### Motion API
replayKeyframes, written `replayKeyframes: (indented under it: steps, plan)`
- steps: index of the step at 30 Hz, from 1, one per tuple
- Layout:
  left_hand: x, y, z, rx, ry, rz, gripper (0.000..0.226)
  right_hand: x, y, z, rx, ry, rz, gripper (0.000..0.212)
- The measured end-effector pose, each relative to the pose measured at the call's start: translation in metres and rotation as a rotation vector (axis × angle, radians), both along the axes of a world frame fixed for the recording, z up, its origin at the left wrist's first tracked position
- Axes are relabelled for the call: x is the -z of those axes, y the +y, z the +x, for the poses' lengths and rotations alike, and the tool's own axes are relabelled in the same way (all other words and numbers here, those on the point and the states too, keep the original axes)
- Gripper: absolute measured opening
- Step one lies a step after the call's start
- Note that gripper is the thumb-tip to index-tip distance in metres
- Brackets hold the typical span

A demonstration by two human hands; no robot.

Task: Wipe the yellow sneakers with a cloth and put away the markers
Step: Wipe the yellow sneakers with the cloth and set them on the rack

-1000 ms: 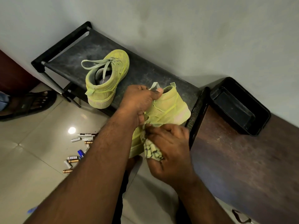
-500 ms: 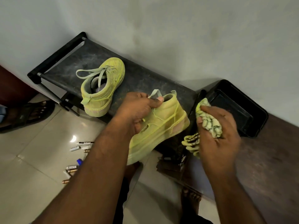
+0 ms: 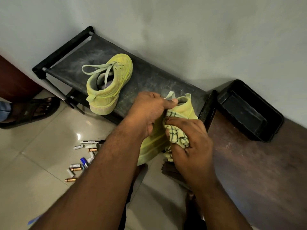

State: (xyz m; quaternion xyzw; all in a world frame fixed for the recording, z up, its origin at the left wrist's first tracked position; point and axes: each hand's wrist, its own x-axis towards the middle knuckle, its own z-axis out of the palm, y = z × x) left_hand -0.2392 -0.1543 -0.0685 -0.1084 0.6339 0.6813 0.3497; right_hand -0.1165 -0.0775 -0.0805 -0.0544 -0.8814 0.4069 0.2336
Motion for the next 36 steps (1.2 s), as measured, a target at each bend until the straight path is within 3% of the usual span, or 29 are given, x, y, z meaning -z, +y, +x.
replayKeyframes:
  steps: [2,9,11,13,16,19,21,25,30,34,36]
  plan:
    - [-0.001,0.001,0.002,-0.010,0.013,-0.015,0.028,-0.001,0.003,0.000,-0.065,-0.004,-0.008,0.028]
    - [-0.003,0.001,0.000,-0.044,0.007,-0.028,0.024,0.001,0.017,0.009,-0.343,-0.187,0.036,0.007]
    - [-0.004,-0.001,-0.002,-0.053,-0.003,-0.026,0.035,-0.004,0.029,0.015,-0.258,-0.210,-0.086,0.011]
    - [-0.005,-0.003,-0.003,-0.023,0.005,-0.032,0.038,-0.013,0.042,0.018,-0.032,-0.120,-0.216,0.015]
    - [-0.008,-0.004,-0.001,0.039,0.035,-0.049,0.038,-0.023,0.046,0.016,0.204,0.104,-0.182,0.020]
    - [-0.006,-0.001,0.002,0.063,0.070,-0.074,0.035,-0.017,0.031,0.011,0.099,0.058,0.047,0.037]
    - [-0.005,0.002,0.003,0.065,0.079,-0.069,0.021,-0.007,0.022,0.008,0.006,-0.004,0.196,0.044]
    - [-0.001,0.000,-0.001,0.051,0.083,-0.063,0.021,0.009,0.025,0.006,-0.009,-0.020,0.360,0.043]
    - [0.001,-0.007,-0.006,0.110,0.071,-0.085,0.051,0.005,0.046,0.007,0.111,-0.111,0.192,0.052]
    - [-0.001,-0.010,-0.008,0.143,0.074,-0.063,0.045,-0.001,0.051,0.007,0.269,-0.112,0.049,0.047]
    - [-0.005,-0.012,-0.005,0.195,0.087,-0.063,0.040,-0.006,0.044,0.008,0.221,-0.039,-0.006,0.049]
